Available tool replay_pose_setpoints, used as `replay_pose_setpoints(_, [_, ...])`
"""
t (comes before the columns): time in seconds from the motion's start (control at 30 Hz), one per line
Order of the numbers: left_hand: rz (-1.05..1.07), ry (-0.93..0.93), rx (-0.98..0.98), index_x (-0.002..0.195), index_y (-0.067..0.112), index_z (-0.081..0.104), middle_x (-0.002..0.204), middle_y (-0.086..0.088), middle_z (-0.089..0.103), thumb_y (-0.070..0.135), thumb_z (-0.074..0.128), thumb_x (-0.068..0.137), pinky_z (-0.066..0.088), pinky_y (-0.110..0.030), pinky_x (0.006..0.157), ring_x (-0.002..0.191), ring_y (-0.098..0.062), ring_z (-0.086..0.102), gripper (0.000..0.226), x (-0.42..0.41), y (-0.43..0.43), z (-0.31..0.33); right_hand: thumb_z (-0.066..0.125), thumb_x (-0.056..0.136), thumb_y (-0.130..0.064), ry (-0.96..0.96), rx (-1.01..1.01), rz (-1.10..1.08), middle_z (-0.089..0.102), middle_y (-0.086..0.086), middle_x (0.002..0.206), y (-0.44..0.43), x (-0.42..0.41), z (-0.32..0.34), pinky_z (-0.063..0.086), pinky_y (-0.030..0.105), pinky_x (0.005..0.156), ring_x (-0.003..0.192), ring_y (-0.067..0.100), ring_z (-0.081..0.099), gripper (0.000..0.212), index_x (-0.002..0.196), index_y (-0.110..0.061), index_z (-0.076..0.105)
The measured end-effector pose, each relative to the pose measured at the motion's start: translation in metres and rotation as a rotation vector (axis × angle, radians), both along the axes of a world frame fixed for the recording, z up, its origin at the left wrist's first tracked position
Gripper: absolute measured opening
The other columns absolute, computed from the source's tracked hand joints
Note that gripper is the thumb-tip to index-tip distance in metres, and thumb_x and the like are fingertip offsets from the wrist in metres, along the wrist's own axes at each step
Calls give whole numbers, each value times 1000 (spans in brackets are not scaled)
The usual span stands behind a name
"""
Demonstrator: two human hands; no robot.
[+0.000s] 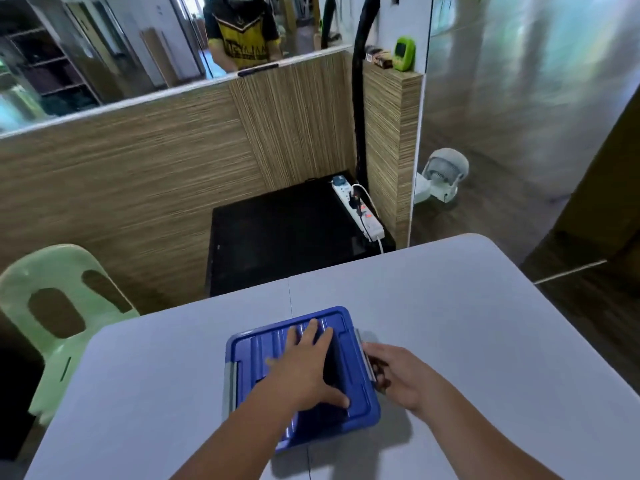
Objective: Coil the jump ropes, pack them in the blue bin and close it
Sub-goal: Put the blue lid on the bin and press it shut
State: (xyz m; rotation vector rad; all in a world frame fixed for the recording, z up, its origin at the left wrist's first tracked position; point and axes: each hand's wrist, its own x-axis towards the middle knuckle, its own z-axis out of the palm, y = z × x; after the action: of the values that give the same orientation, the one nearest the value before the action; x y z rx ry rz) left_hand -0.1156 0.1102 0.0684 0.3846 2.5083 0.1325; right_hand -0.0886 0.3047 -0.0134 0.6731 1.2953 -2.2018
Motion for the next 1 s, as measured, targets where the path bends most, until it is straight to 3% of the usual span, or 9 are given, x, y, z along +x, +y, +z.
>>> replay_pose_setpoints(0.2, [3,3,5,163,38,-5,169,13,-23,64,83,69,21,-76,115,157,-28,-18,131,2,1,1,77,85,-29,31,209,87,61,6,75,-6,-8,13,44,28,58,61,15,52,21,95,-12,70])
replay_pose_setpoints(0.3, [-2,4,10,163,38,-4,169,13,-22,64,83,70,20,-76,116,157,-28,-18,130,2,2,1,79,80,-27,72,399,115,61,10,76,-16,-9,22,48,31,60,64,22,55,24,85,-13,61])
replay_pose_setpoints(0.4, [3,2,20,163,38,-3,170,13,-21,63,84,70,18,-76,116,157,-28,-19,129,3,1,2,81,59,-39,100,517,93,59,10,77,-23,-8,24,49,35,62,69,22,56,41,79,-16,53])
replay_pose_setpoints(0.47, [-2,13,24,163,38,-2,170,13,-20,63,83,70,19,-75,117,157,-28,-18,128,3,0,1,80,55,-46,142,597,88,63,5,78,-25,-8,24,50,37,65,70,20,59,45,78,-17,54])
replay_pose_setpoints(0.57, [-24,55,39,163,39,1,170,14,-16,67,81,71,19,-73,117,158,-27,-16,125,5,-3,0,78,77,-41,232,831,118,69,-5,99,-29,-3,32,54,29,75,86,12,67,39,105,-21,61])
replay_pose_setpoints(0.73, [-43,205,165,161,39,18,172,11,4,67,71,80,14,-62,124,158,-18,-3,100,23,-27,-8,75,84,-45,457,1104,242,48,-5,145,-41,15,40,44,30,107,128,14,53,77,149,-23,42])
replay_pose_setpoints(0.87, [114,317,220,159,42,21,171,10,5,75,63,81,7,-44,129,158,-19,-4,95,51,-63,-22,78,80,-50,598,1141,392,30,-10,154,-44,42,51,32,22,112,140,10,38,97,157,-25,23])
replay_pose_setpoints(1.0, [280,399,283,159,43,23,170,11,-2,91,55,69,11,-39,127,158,-21,-4,107,84,-108,-36,76,68,-69,622,1111,533,10,-22,157,-45,64,54,22,31,122,145,3,17,123,157,-43,-5])
